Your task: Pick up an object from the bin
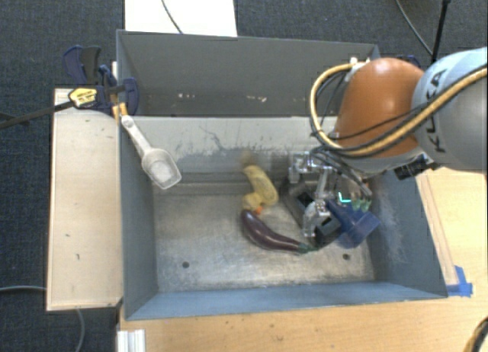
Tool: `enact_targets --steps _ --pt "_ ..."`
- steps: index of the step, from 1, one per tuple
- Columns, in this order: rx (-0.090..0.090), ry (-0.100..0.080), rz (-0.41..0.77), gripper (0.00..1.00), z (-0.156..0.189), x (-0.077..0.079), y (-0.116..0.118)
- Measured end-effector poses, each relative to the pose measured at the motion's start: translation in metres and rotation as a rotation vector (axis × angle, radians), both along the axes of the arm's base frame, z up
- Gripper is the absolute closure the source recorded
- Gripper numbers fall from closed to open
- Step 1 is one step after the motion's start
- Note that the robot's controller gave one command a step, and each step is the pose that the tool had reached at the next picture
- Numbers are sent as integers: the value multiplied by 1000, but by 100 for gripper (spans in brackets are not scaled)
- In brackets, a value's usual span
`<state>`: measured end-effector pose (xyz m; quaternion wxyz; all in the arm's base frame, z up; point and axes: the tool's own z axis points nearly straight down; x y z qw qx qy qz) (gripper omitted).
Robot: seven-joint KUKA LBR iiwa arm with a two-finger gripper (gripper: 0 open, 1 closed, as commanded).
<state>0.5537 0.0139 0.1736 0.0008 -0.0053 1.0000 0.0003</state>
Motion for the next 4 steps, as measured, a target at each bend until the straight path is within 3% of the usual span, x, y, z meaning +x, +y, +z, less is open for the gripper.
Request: enact_targets --steps 1,2,3,4 --pt "0 -1 0 0 1 0 0" --pt "0 2 90 100 -101 -7 -8" --pt "0 2 90 100 -101 -7 -8" --pt "0 -12 178 0 47 33 29"
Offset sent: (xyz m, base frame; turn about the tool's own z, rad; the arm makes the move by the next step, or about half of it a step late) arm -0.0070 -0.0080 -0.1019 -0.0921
